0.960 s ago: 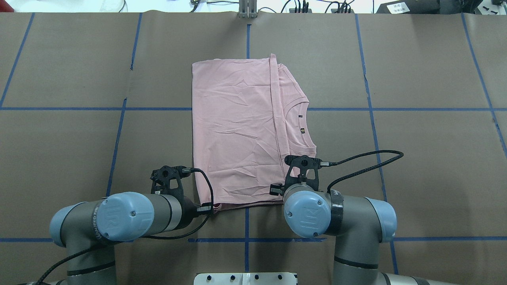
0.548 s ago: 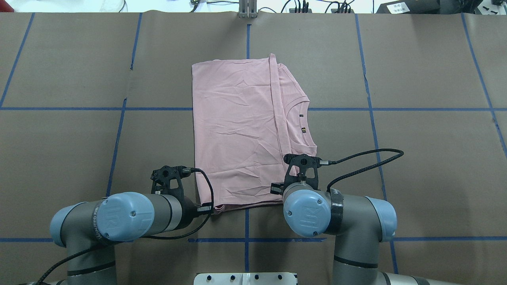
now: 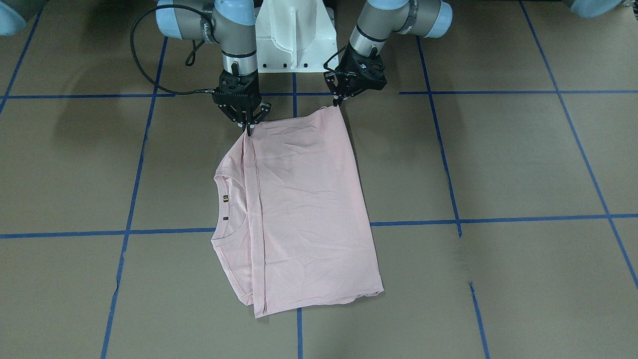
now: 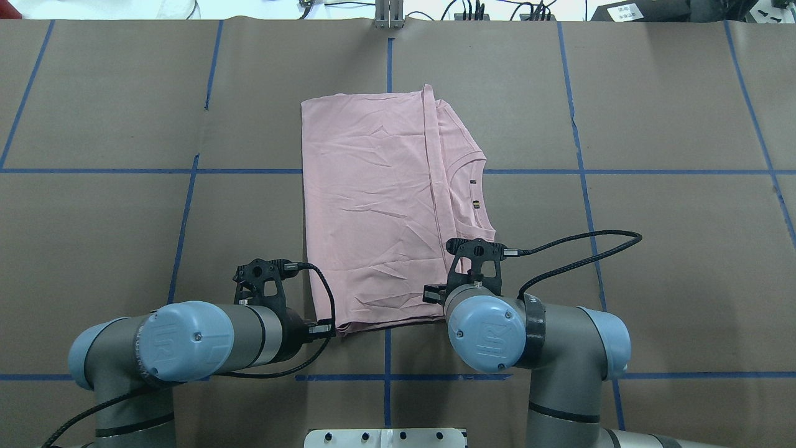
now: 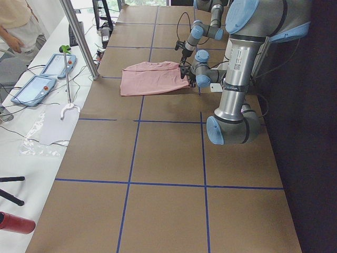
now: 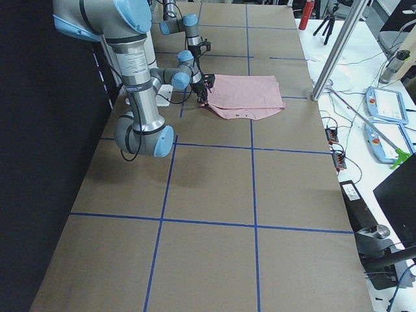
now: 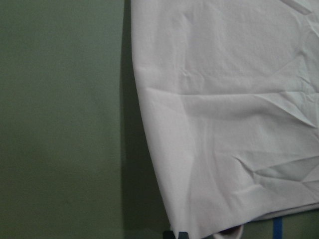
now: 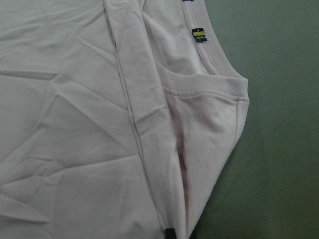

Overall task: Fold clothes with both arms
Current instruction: 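Close both grippers on the shirt's near edge, then lift the near edge with both grippers and fold it farther from the robot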

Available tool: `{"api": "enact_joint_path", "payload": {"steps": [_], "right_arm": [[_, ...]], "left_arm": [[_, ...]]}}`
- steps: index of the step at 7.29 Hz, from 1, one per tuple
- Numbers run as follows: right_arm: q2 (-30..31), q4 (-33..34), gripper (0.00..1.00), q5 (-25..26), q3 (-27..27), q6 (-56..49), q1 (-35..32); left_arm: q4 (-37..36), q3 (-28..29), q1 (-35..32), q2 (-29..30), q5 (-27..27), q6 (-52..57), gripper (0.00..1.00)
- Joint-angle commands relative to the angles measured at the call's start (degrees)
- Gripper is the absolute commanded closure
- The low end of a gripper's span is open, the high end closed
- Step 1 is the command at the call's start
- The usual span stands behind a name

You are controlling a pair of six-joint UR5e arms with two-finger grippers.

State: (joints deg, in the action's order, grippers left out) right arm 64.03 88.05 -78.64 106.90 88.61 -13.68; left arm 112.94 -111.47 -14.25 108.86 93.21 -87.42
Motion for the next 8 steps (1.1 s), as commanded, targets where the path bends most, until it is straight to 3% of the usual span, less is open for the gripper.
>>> {"api": "enact_joint_path", "payload": {"steps": [1,3,4,6,8], "right_arm": [[0.48,4.98,1.00,-0.19,7.57,0.16,0.31],[0.14,21.13,1.00,-0.63,23.81,0.60,3.38],[-0.30,24.60,1.00,-1.59,27.28,0.60,3.65],[-0.74,24.28,1.00,-1.95,24.43,0.52,4.09],[-4.59,23.58,1.00,-2.22,17.60,-3.76,-2.20]], "left_arm": [[-8.98,-9.23,-0.16,-0.57,0.65,0.32,1.00],[-28.03,-26.18,0.01,1.08,4.95,0.23,1.00],[-35.70,-30.96,-0.25,3.88,7.14,0.23,1.00],[-37.01,-27.60,-1.29,5.49,7.08,4.06,1.00],[-36.66,-18.05,-10.92,9.24,7.51,13.19,1.00]]}}
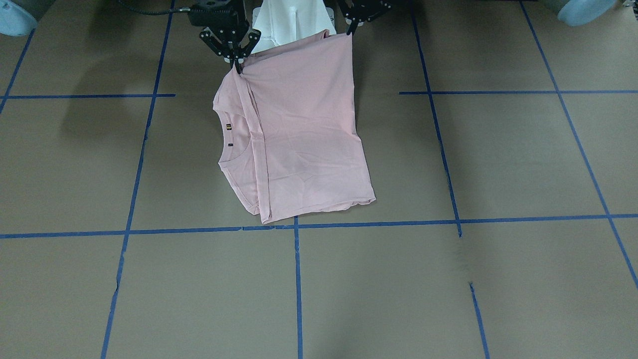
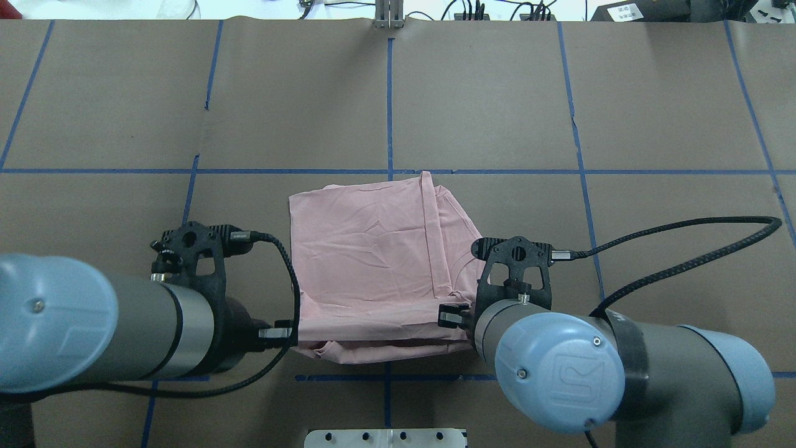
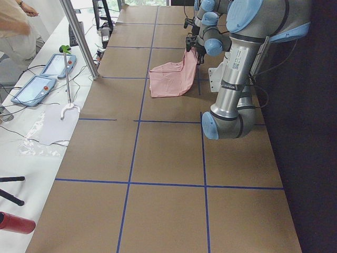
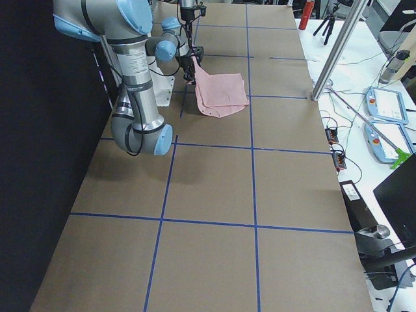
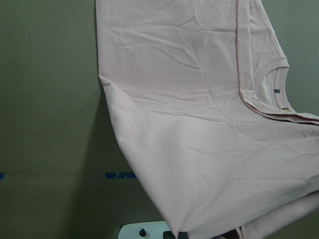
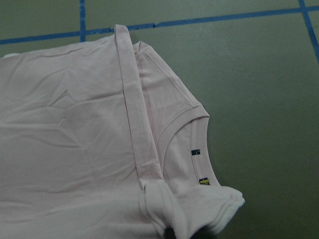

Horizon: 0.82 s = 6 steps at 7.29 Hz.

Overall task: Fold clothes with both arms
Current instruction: 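Lift the near edge with both grippers and fold it farther from the robot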

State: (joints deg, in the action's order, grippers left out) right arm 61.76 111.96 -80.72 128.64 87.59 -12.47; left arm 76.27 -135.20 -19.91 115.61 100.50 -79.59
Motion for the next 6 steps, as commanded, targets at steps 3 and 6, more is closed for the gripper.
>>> {"api": "enact_joint_path", "payload": {"steps": [3,6], "right_arm": [[-6.55,-14.45,1.00,-3.74,-21.44,-7.50,-12.12],[-13.66,-24.47,1.00,-3.75,-39.80,-7.70,-15.04]], "left_arm": [[11.06,20.45,-13.47,4.43,0.39,10.06,1.00],[22.57,35.14,-15.78,6.46,0.22,12.18,1.00]]}}
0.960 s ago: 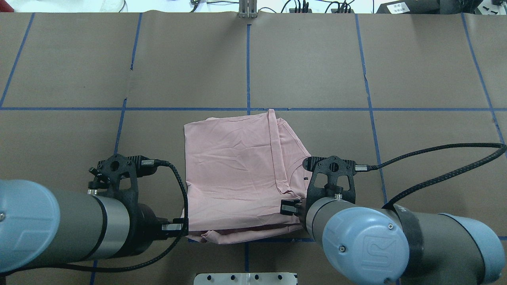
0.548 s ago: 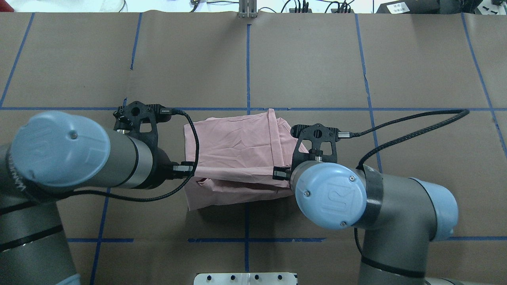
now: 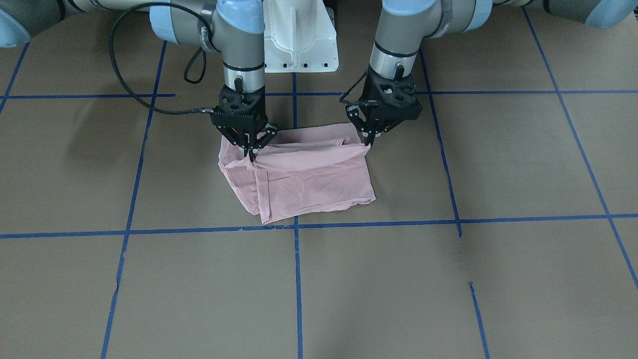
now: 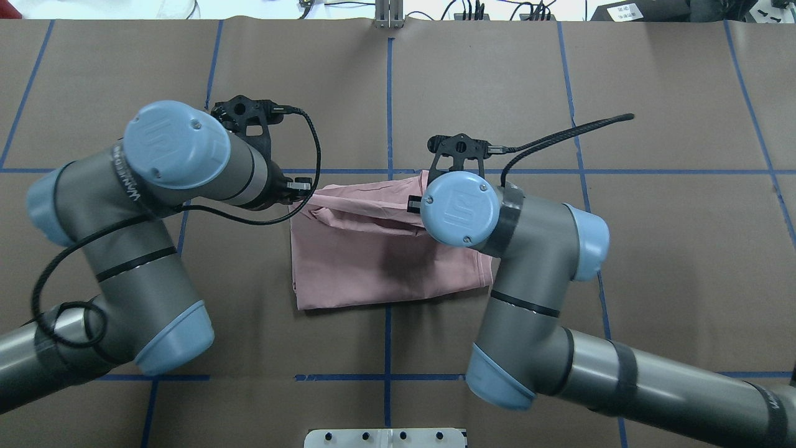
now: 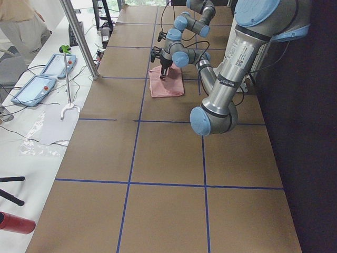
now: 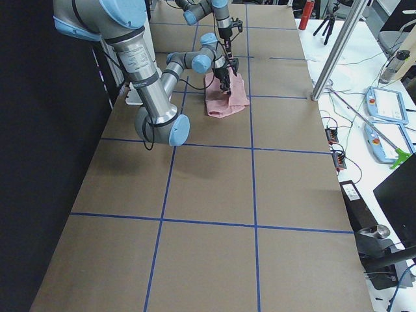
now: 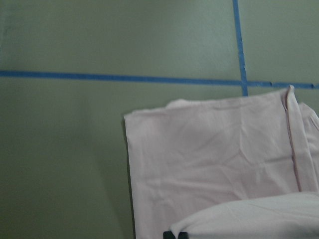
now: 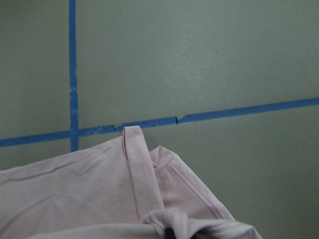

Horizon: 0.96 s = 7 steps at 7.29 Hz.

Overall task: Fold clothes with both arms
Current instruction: 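Lift the near edge with both grippers and fold it farther from the robot, then lay the edge down on the shirt and open both grippers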

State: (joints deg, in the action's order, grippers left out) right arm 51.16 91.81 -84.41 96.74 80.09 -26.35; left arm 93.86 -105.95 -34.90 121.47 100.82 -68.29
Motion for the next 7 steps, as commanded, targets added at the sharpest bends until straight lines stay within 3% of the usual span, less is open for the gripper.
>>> {"api": "enact_joint_path", "payload": {"steps": [1,4,5,6,7], "right_arm": [[-4.12,-7.14,1.00,-0.05,-11.97,-0.89,-1.86],[-6.15,-8.58,1.00,-1.18,-16.13,-4.75,-4.22],[-6.24,-8.58,0.30,-2.76,-17.01,-7.46,-5.28],[-7.55,-8.41,0.00,-5.82,-17.37,-11.67,-7.29],[-10.35,-4.49,0.00,-15.60,-18.68,-17.02,-11.93]], "left_arm": [[7.45,9.15,-0.78,0.87,-0.27,0.97,1.00],[12.21,14.98,-1.05,1.05,-0.36,1.06,1.00],[12.31,15.34,-2.27,1.66,-0.36,4.36,0.79],[12.31,15.60,-4.11,1.66,-0.27,10.92,0.01],[11.70,15.43,-6.65,1.75,0.34,12.82,0.00]]}}
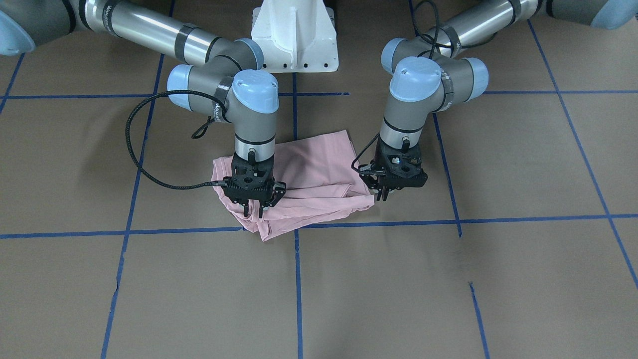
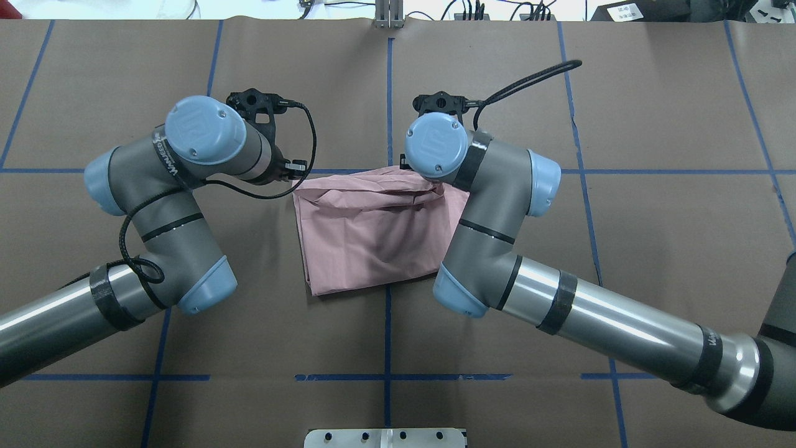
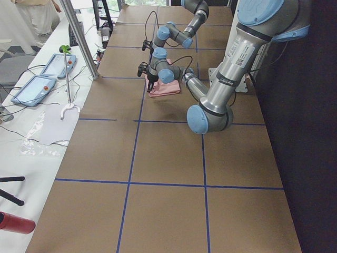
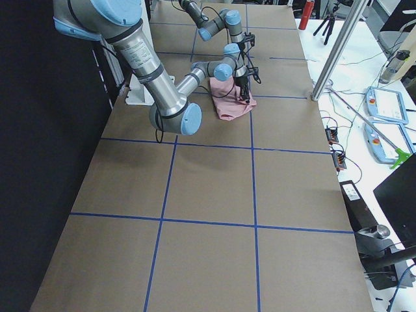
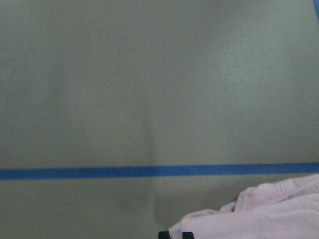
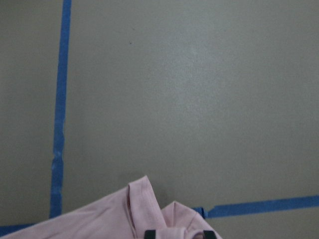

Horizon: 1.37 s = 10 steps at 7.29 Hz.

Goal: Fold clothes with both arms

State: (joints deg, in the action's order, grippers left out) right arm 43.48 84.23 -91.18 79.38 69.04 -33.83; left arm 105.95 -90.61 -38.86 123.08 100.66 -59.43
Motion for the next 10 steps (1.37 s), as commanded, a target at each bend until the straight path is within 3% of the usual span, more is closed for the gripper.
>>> {"api": "enact_joint_path", "payload": {"steps": [1,3,4,5,6,7,8,9,10], "right_arm": [[-4.96,10.27,0.00,-12.85,-1.16,-11.94,-7.54],[-2.36,10.96,0.00,-16.82,2.94,-14.20,-10.37],[0.35,15.83,0.00,-17.62,11.15,-17.59,-12.04],[1.25,26.50,0.00,-20.85,18.89,-25.89,-15.88],[7.00,30.52,0.00,-24.37,27.58,-34.07,-21.58],[14.28,30.38,0.00,-29.62,30.88,-43.20,-28.59],[22.01,29.77,0.00,-30.89,31.18,-55.56,-33.36],[30.44,29.33,0.00,-32.82,31.36,-65.60,-39.07],[38.45,28.72,0.00,-32.92,32.05,-69.79,-43.13]], "left_arm": [[-0.74,-0.53,-5.67,0.14,3.46,8.58,0.00],[-6.59,-9.18,-10.86,-2.92,7.00,20.43,0.00],[-13.34,-15.67,-14.54,-4.15,9.53,27.97,0.00],[-19.84,-20.79,-19.62,-6.52,12.86,35.10,0.00],[-22.43,-21.45,-25.76,-7.24,14.90,45.18,0.00],[-22.46,-20.93,-33.13,-11.24,17.96,56.50,0.00],[-22.54,-19.97,-39.21,-14.59,20.26,65.32,0.00],[-21.41,-20.39,-43.01,-21.50,24.98,64.62,0.00],[-19.84,-19.79,-44.01,-25.66,25.03,62.00,0.00]]}}
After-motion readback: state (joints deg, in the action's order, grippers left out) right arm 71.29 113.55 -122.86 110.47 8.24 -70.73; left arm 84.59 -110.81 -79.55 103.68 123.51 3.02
